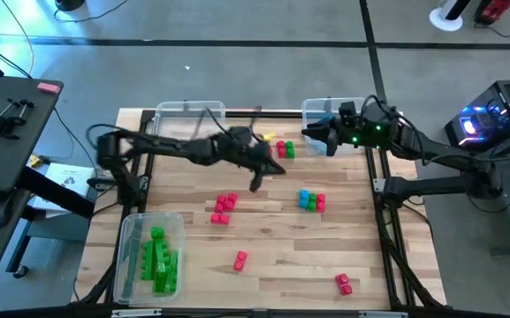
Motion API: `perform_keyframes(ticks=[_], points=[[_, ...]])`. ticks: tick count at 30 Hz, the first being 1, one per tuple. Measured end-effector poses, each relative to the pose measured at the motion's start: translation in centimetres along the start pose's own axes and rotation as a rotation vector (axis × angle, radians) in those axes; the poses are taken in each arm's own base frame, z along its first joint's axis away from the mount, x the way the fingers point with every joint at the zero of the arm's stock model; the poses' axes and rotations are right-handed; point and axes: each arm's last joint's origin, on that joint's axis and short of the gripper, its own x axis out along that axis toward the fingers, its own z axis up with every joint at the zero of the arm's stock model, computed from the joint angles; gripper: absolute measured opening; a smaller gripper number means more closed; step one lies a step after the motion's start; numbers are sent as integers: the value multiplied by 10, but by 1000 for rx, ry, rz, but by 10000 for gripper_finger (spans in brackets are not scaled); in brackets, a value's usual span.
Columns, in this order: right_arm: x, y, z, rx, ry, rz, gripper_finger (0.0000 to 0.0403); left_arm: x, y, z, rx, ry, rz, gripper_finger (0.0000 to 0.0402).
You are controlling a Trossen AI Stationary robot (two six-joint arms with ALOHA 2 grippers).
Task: Sort blocks
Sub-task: Put the blue game piece into the top right transparent bin
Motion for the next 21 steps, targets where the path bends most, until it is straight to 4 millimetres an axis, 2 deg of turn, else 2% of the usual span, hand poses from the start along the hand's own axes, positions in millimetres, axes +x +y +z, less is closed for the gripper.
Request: perform_keyframes(ticks=[6,13,17,21], points=[[2,11,-6,73,-14,-20,4,64,-9,-30,-5,43,-71,1],[11,13,-13,128,-24,-107,1,122,-9,-42,-40,45,-9,0],[15,13,-15,125,-19,-120,0,140,-1,-44,-74,49,0,0],[15,13,-14,121,-20,-119,0,146,5,-54,-67,147,31,0]])
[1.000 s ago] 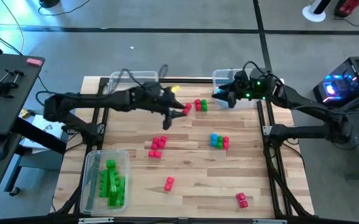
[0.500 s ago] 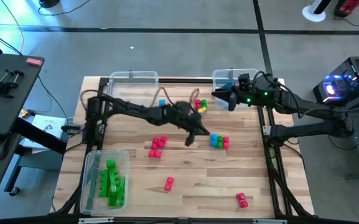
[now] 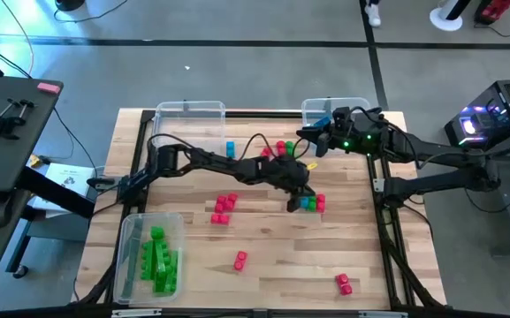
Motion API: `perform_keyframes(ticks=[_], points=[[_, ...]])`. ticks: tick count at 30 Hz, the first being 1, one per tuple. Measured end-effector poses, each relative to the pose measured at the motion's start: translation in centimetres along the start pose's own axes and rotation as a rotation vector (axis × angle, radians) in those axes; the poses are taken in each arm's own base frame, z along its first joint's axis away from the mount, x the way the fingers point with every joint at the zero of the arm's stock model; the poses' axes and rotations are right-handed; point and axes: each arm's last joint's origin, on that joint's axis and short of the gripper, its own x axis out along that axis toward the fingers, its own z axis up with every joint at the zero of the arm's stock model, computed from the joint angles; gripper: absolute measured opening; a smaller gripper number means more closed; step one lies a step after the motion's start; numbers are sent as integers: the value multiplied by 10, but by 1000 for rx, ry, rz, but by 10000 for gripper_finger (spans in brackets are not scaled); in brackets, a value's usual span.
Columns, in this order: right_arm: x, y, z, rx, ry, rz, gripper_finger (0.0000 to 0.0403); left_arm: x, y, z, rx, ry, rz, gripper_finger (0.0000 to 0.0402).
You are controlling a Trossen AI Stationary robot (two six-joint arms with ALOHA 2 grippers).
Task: Sort blocks
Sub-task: Put the blue game piece into the top right transparent bin
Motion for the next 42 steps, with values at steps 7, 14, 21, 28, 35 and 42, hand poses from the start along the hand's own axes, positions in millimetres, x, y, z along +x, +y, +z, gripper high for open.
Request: perform_keyframes(ticks=[7,14,21,28,35,42], points=[[0,0,0,-47,10,10,0,0,9,-5,68,33,47,0],[0,0,0,-93,11,12,0,-1,12,-13,119,110,4,0],[0,0,-1,-109,16,19,0,-5,10,-23,125,242,-19,0],[0,1,-1,-139,19,24,0,-34,17,-30,77,519,-19,0],[0,1,-1,-182,17,26,0,-69,21,-28,77,724,-37,0],[0,2,-1,-224,43,80,0,-100,37,-7,85,731,22,0]])
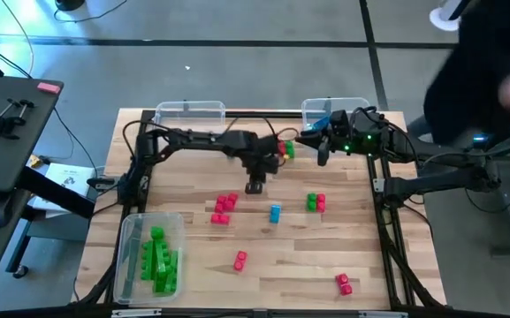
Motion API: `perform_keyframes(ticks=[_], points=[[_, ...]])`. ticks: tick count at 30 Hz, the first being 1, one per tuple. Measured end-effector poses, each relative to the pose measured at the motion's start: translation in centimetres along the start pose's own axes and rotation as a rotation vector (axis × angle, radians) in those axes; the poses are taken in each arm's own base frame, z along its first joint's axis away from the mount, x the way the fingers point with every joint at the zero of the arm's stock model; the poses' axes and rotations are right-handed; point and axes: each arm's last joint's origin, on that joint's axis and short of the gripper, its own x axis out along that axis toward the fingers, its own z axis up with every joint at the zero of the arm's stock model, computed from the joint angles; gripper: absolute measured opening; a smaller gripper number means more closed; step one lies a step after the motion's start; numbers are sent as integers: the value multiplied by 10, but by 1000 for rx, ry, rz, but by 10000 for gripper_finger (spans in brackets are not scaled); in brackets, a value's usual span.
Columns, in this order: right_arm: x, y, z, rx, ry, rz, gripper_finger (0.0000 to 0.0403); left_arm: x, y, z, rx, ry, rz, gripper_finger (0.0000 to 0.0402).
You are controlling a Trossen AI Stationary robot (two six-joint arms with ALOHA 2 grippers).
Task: Sort blocks
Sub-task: Put the blue game piece into the top right transparent bin
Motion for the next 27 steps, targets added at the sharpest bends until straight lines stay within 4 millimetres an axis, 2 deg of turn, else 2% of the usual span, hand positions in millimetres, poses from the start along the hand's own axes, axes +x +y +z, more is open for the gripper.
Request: perform_keyframes(ticks=[8,13,17,22,27], points=[[-3,2,6,-37,-54,38,0,-44,8,0,19,-118,-24,0],[-11,3,10,-17,-82,54,0,-59,-4,-5,42,-164,-56,0],[-11,5,3,54,15,123,0,-62,-18,-13,71,-178,-64,0],[2,11,-28,141,244,163,0,-49,-37,-35,101,-154,-85,0],[21,22,-86,249,534,199,0,-44,-43,-49,105,-201,-71,0]])
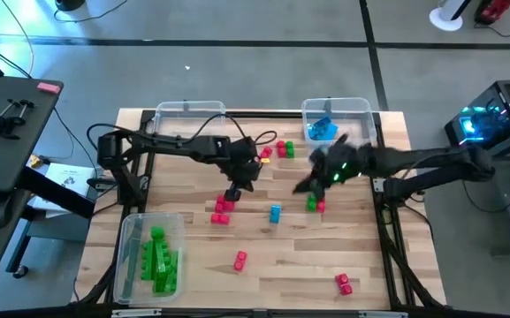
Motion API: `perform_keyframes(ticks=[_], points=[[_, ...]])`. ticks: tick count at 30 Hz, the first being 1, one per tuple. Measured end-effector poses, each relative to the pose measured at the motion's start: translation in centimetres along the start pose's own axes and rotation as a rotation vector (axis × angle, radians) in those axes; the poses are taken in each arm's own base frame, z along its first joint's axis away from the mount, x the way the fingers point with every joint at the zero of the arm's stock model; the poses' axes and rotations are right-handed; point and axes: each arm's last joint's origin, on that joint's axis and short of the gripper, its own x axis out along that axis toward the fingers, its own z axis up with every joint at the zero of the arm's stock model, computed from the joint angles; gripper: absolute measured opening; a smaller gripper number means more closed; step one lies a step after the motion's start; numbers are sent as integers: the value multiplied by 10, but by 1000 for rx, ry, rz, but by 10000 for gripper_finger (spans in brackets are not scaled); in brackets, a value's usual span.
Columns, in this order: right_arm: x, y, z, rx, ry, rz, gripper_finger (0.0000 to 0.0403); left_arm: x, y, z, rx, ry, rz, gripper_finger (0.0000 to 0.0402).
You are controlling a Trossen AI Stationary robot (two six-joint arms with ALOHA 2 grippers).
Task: Sort blocks
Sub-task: Put the blue game piece into the top right transparent bin
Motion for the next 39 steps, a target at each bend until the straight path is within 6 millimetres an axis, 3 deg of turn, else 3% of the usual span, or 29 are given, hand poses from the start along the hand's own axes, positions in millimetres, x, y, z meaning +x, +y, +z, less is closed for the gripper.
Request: perform_keyframes(ticks=[5,9,14,18,25,39], points=[[46,-2,-42,88,164,2,0,-4,4,8,52,-107,50,0],[75,3,-65,96,237,-11,0,5,11,16,133,-195,89,0],[107,12,-76,70,227,-83,0,34,20,14,170,-213,86,0],[128,8,-86,86,206,-196,0,64,24,13,197,-249,88,0],[146,4,-96,101,169,-271,0,99,17,16,188,-268,54,0],[145,6,-94,64,137,-274,0,101,10,20,174,-272,33,0]])
